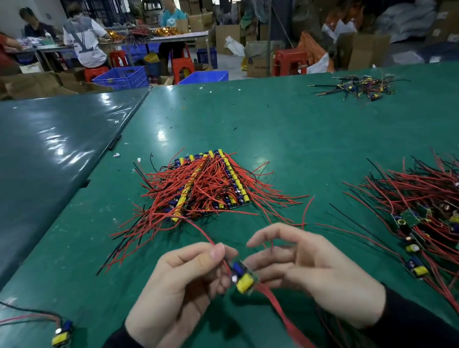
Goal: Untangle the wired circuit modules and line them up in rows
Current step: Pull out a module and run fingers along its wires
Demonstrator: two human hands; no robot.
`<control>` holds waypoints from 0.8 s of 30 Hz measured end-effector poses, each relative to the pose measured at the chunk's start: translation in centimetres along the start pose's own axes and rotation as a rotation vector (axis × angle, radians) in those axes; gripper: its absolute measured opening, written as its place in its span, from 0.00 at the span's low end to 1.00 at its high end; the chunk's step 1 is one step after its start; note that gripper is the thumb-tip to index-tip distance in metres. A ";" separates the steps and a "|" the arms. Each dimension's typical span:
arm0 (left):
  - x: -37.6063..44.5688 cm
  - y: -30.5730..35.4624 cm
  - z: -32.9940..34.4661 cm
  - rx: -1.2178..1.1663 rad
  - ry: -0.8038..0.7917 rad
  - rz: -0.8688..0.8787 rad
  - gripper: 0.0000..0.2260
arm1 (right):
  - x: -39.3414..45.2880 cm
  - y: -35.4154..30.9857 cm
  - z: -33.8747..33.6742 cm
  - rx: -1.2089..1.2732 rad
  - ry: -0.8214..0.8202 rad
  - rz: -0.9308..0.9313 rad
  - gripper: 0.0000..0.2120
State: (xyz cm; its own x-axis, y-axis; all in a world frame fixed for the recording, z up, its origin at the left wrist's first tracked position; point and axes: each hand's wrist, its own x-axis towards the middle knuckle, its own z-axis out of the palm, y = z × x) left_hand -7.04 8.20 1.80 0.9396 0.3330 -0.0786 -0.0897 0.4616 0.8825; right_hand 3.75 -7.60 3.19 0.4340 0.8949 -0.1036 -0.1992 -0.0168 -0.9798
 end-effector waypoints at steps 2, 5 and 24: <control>-0.3 -0.2 0.4 0.066 -0.055 -0.042 0.24 | 0.0 -0.4 -0.1 0.114 -0.035 0.101 0.15; -0.5 -0.5 1.3 0.199 -0.081 0.002 0.15 | -0.1 -0.4 0.6 0.068 -0.133 0.234 0.13; 0.0 -2.5 1.0 0.529 0.014 0.282 0.12 | -0.3 1.0 2.2 -0.114 -0.111 0.191 0.22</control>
State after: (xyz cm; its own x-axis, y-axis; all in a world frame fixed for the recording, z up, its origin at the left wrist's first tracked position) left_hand -6.53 6.28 0.07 0.8988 0.3953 0.1895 -0.1552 -0.1172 0.9809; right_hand 1.51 -6.96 2.67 0.2978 0.9139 -0.2760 -0.1651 -0.2354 -0.9578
